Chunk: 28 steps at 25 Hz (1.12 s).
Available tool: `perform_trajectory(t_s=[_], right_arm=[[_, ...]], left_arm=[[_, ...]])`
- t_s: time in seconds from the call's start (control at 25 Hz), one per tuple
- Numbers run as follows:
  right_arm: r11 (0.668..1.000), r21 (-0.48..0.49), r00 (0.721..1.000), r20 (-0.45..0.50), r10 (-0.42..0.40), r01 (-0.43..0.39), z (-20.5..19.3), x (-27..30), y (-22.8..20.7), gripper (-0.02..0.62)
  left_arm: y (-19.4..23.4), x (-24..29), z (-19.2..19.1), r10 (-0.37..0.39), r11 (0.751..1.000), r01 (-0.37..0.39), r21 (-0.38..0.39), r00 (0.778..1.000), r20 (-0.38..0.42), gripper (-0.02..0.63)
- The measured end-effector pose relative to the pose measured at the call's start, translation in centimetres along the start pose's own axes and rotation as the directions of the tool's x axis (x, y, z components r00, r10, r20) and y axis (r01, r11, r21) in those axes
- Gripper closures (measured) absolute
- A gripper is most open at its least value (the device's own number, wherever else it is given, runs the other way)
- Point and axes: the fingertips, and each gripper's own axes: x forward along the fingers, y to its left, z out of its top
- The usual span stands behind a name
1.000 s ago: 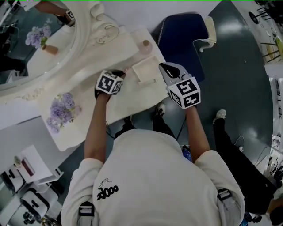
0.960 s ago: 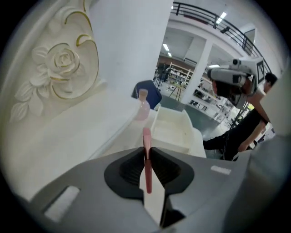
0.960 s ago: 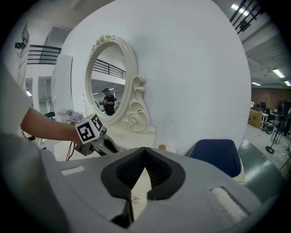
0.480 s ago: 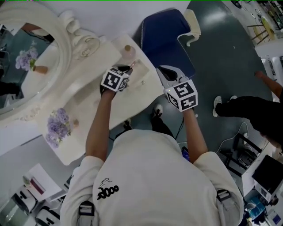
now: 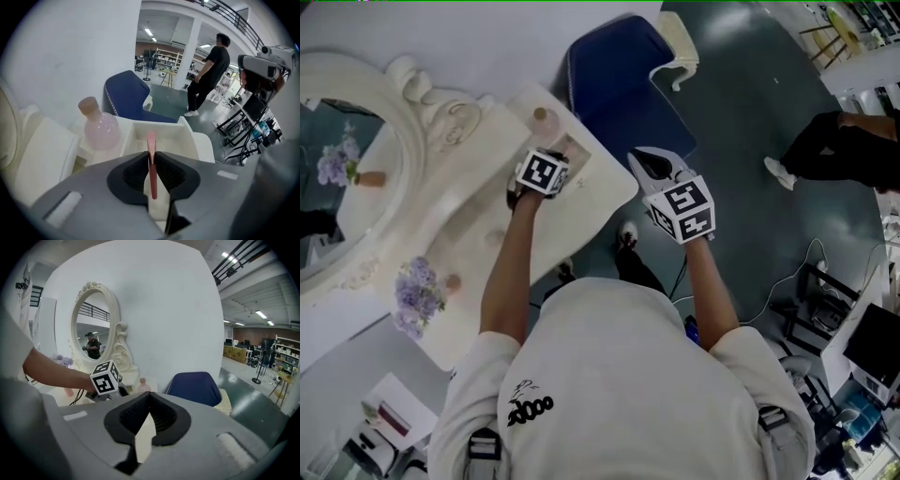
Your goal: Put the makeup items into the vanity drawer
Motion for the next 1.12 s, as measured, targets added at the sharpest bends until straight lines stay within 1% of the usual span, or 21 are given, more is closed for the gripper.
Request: perform_trajectory(t_s=[0.12,0.24,0.32,0.36,0.44,0.48,0.52,0.6,0.72,0.8,0.92,1.0,1.12], right_arm=[[1.000,0.005,1.000,0.002,-0.007,0.007,-0.2,-0.3,-0.4,0.591],[1.000,0.004,1.000,0.010,-0.005,0.005,0.1,-0.4,-0.4,0.591],[1.000,-0.003,1.000,0.017,0.001,-0.001,0.5,-0.3,-0.1,0.591],[1.000,-0.008,1.000,0.021,0.006,-0.006,0.7,-0.2,0.1,0.591],[1.000,-0.020,0.999,0.028,0.019,-0.018,1.2,0.0,0.8,0.591],[0.999,-0.026,0.999,0.032,0.027,-0.026,1.5,0.2,1.1,0.591],[0.999,-0.033,0.999,0.035,0.035,-0.034,1.8,0.4,1.5,0.591],[0.998,-0.044,0.998,0.041,0.056,-0.054,2.4,0.9,2.4,0.591],[0.993,-0.068,0.994,0.048,0.097,-0.094,3.3,1.9,4.1,0.591],[0.988,-0.089,0.990,0.050,0.133,-0.128,3.8,2.6,5.5,0.591],[0.974,-0.127,0.979,0.045,0.197,-0.190,4.6,3.9,8.0,0.591],[0.959,-0.155,0.969,0.038,0.244,-0.236,5.1,4.9,9.8,0.591],[0.943,-0.181,0.957,0.025,0.288,-0.279,5.3,5.9,12.4,0.591]], left_arm=[[0.0,0.0,-0.2,0.008,1.000,-0.008,-0.001,1.000,-0.005,0.532],[0.7,-0.6,-0.5,0.044,0.999,-0.044,0.003,0.999,-0.001,0.506],[1.1,-1.5,0.0,0.079,0.997,-0.079,0.016,0.996,0.045,0.500],[1.4,-2.3,0.6,0.106,0.994,-0.109,0.032,0.990,0.091,0.504],[2.1,-4.7,2.3,0.185,0.974,-0.206,0.091,0.963,0.193,0.523],[2.5,-6.0,2.6,0.218,0.962,-0.249,0.115,0.949,0.228,0.522],[2.8,-7.2,2.6,0.240,0.953,-0.277,0.122,0.938,0.252,0.520],[3.3,-9.6,2.1,0.267,0.949,-0.303,0.085,0.918,0.292,0.520],[4.5,-13.1,0.9,0.318,0.942,-0.336,-0.010,0.881,0.350,0.528],[5.2,-15.2,-0.4,0.355,0.932,-0.358,-0.065,0.857,0.374,0.534],[5.7,-17.7,-2.8,0.407,0.913,-0.385,-0.136,0.828,0.386,0.534],[5.8,-18.9,-4.7,0.441,0.897,-0.413,-0.159,0.816,0.373,0.532],[5.5,-19.7,-7.5,0.462,0.887,-0.428,-0.174,0.817,0.345,0.519]])
